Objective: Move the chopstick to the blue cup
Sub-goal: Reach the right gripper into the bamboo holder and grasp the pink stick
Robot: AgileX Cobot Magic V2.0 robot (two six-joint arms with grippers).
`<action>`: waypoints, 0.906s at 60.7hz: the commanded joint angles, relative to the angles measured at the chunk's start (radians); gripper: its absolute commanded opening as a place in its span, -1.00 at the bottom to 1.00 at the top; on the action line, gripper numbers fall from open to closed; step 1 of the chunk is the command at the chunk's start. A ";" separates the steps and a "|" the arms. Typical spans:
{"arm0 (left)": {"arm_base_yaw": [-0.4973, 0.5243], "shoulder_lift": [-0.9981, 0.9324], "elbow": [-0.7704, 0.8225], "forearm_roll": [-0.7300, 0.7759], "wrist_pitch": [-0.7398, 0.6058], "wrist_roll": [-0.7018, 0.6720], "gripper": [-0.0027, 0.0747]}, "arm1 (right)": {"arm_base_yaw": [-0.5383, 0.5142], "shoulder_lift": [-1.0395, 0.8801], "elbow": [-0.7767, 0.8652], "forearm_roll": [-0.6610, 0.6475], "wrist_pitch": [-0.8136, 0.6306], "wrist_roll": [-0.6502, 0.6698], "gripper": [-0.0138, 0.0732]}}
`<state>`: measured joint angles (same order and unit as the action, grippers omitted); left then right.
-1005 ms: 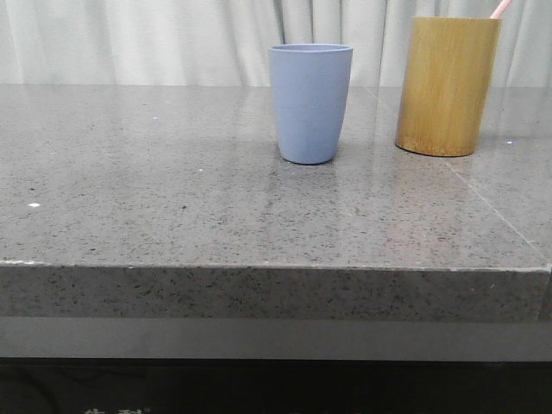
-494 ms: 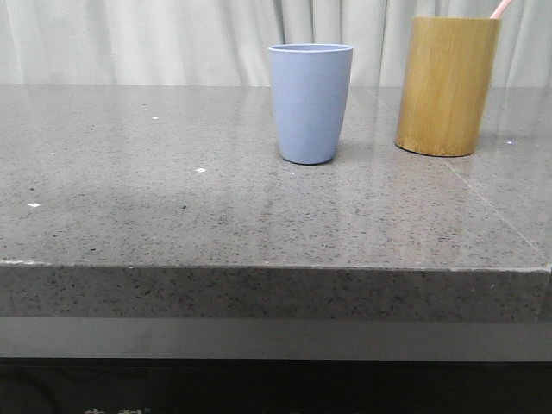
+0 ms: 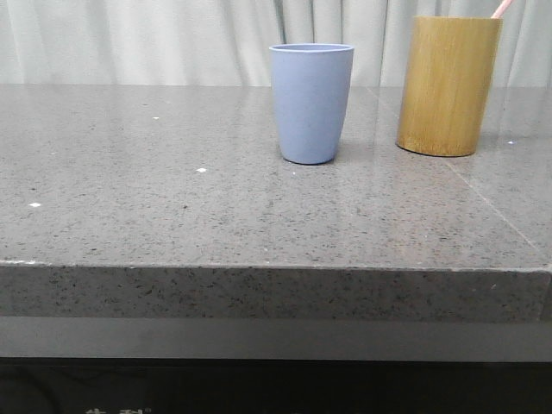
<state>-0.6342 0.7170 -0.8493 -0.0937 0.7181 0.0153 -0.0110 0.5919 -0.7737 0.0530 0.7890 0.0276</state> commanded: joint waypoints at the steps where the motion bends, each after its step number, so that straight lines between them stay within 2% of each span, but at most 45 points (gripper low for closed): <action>1: -0.006 -0.010 -0.014 -0.014 -0.094 -0.007 -0.12 | -0.018 0.037 -0.045 -0.012 -0.152 0.058 0.49; 11: -0.006 -0.010 -0.014 -0.016 -0.096 -0.007 -0.12 | -0.030 0.174 -0.121 0.071 -0.221 0.107 0.49; 20: -0.006 -0.010 -0.014 -0.021 -0.096 -0.007 -0.12 | -0.033 0.340 -0.238 0.126 -0.212 0.107 0.49; 29: -0.006 -0.010 -0.014 -0.021 -0.098 -0.007 -0.12 | -0.064 0.520 -0.440 0.129 -0.096 0.099 0.49; 37: -0.006 -0.010 -0.014 -0.021 -0.098 -0.007 -0.12 | -0.082 0.681 -0.611 0.173 0.035 0.027 0.49; 44: -0.006 -0.010 -0.014 -0.021 -0.098 -0.007 -0.12 | -0.118 0.813 -0.755 0.306 0.148 -0.062 0.49; 55: -0.006 -0.010 -0.014 -0.021 -0.098 -0.007 -0.12 | -0.194 0.955 -0.882 0.564 0.207 -0.198 0.49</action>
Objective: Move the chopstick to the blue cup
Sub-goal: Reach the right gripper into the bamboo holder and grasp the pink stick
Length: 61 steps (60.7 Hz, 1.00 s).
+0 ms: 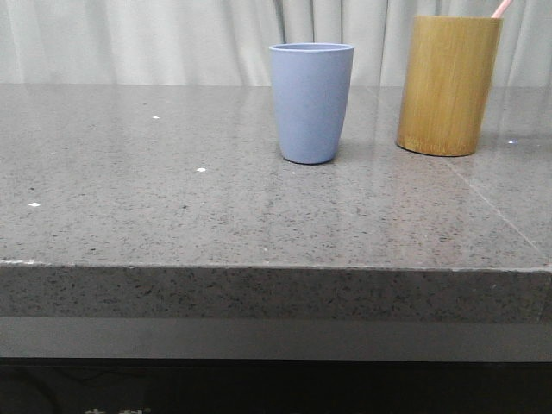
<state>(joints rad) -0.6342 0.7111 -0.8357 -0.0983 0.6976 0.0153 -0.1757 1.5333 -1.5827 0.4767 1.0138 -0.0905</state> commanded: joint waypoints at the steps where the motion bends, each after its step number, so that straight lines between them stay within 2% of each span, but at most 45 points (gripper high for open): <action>1: -0.006 -0.004 -0.028 -0.016 -0.077 -0.007 -0.12 | -0.032 0.021 -0.078 0.155 -0.018 -0.092 0.49; 20: -0.006 -0.004 -0.028 -0.016 -0.077 -0.007 -0.12 | -0.033 0.117 -0.125 0.277 -0.071 -0.169 0.44; 30: -0.006 -0.004 -0.028 -0.016 -0.077 -0.007 -0.12 | -0.033 0.118 -0.125 0.277 -0.057 -0.169 0.05; 42: -0.006 -0.004 -0.028 -0.016 -0.077 -0.007 -0.12 | -0.033 0.118 -0.125 0.276 -0.041 -0.169 -0.28; 52: -0.006 -0.004 -0.028 -0.016 -0.077 -0.007 -0.12 | -0.033 0.117 -0.125 0.271 -0.032 -0.170 -0.62; 61: -0.006 -0.004 -0.028 -0.016 -0.077 -0.007 -0.12 | -0.033 0.115 -0.125 0.270 -0.028 -0.177 -0.79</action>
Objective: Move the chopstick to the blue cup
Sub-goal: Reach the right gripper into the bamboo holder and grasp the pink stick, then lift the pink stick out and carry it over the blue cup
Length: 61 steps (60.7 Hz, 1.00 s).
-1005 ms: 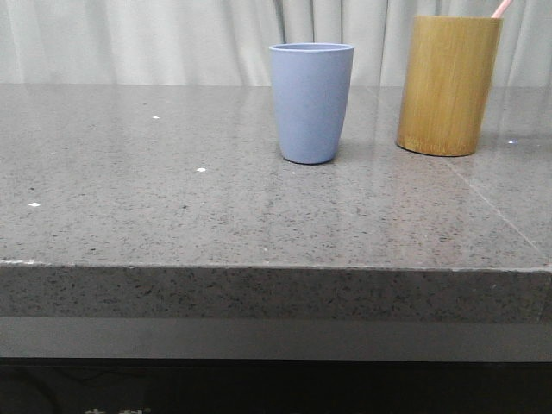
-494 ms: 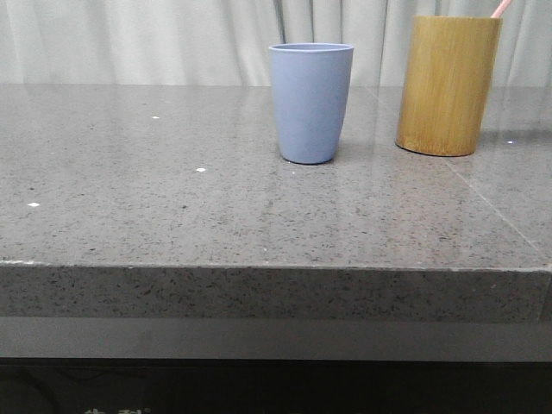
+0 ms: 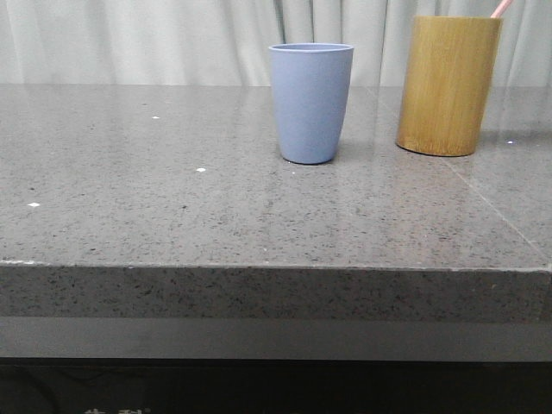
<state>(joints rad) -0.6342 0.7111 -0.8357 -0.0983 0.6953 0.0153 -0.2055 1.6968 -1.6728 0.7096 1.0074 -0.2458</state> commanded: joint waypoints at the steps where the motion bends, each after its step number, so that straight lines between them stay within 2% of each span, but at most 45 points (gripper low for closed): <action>1: -0.006 -0.004 -0.028 -0.016 -0.075 -0.007 -0.12 | -0.003 -0.048 -0.035 0.037 -0.021 -0.022 -0.80; 14: -0.006 -0.004 -0.028 -0.016 -0.075 -0.007 -0.12 | -0.003 -0.080 -0.088 0.004 -0.005 -0.032 -0.82; 27: -0.006 -0.004 -0.028 -0.016 -0.075 -0.007 -0.12 | 0.002 -0.149 -0.250 -0.030 0.085 -0.032 -0.82; 35: -0.006 -0.004 -0.028 -0.016 -0.075 -0.007 -0.12 | 0.044 -0.204 -0.364 -0.091 0.109 -0.032 -0.82; 48: -0.006 -0.004 -0.028 -0.016 -0.075 -0.007 -0.12 | 0.251 -0.261 -0.416 -0.128 0.100 -0.061 -0.82; 61: -0.006 -0.004 -0.028 -0.016 -0.075 -0.007 -0.12 | 0.504 -0.199 -0.414 -0.359 0.063 -0.064 -0.82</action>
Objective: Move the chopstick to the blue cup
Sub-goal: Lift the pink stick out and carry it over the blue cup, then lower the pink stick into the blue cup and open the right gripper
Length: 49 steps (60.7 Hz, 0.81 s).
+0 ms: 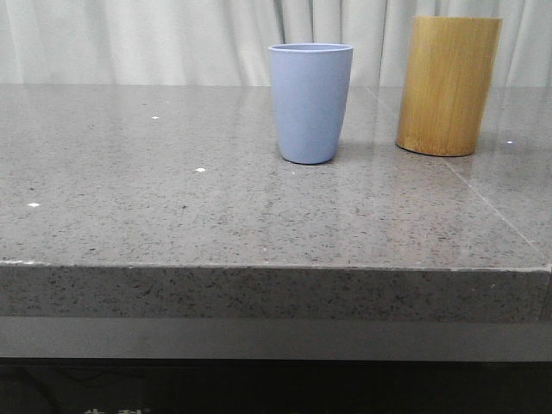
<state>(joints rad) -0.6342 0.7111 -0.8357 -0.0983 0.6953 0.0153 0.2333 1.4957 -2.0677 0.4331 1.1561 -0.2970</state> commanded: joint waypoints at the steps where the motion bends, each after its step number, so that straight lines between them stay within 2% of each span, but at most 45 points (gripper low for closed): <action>1: -0.006 -0.004 -0.028 -0.016 -0.075 -0.007 -0.12 | 0.077 0.009 -0.019 -0.096 -0.088 -0.013 -0.82; 10: -0.006 -0.004 -0.028 -0.016 -0.075 -0.007 -0.12 | 0.153 0.095 -0.019 -0.191 -0.096 -0.013 -0.82; 34: -0.006 -0.004 -0.028 -0.016 -0.081 -0.007 -0.12 | 0.158 0.251 -0.019 -0.180 -0.129 -0.013 -0.80; 49: -0.006 -0.004 -0.028 -0.016 -0.096 -0.007 -0.12 | 0.158 0.278 -0.019 -0.177 -0.128 -0.013 -0.38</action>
<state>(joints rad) -0.6342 0.7111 -0.8357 -0.0983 0.6845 0.0153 0.3895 1.8193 -2.0624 0.2375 1.0913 -0.2970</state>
